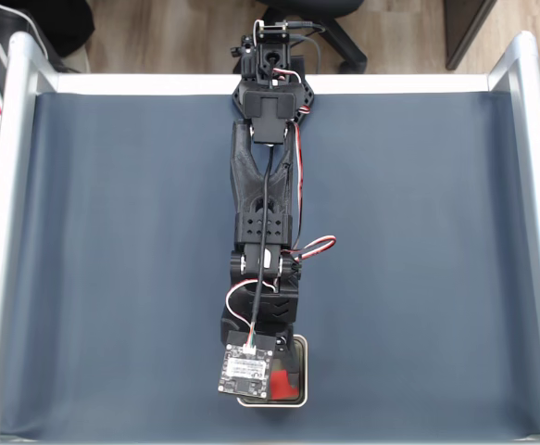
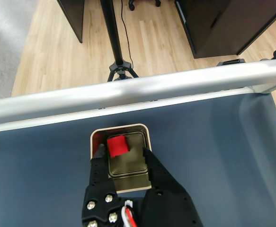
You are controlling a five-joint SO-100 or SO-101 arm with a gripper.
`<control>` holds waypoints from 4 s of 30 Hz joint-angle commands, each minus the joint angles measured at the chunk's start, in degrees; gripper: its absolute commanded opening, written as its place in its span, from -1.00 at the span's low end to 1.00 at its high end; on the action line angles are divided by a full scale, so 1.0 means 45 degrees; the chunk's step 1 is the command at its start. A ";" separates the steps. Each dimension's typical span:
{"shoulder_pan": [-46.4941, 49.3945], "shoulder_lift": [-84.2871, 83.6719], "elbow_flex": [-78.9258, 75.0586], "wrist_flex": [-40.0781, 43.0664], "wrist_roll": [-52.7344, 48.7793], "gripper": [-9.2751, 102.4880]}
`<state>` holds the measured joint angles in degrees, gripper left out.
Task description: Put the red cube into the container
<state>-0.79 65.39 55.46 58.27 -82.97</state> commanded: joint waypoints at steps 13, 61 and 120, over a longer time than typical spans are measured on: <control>-0.0098 0.1406 -0.0234 -0.0098 0.0273 -0.52; -0.1543 2.6582 2.7441 -0.4453 -0.1152 -0.83; -0.1680 2.8164 2.7520 0.3359 0.0664 -0.79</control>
<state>-8.17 192.30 179.56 73.04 -79.98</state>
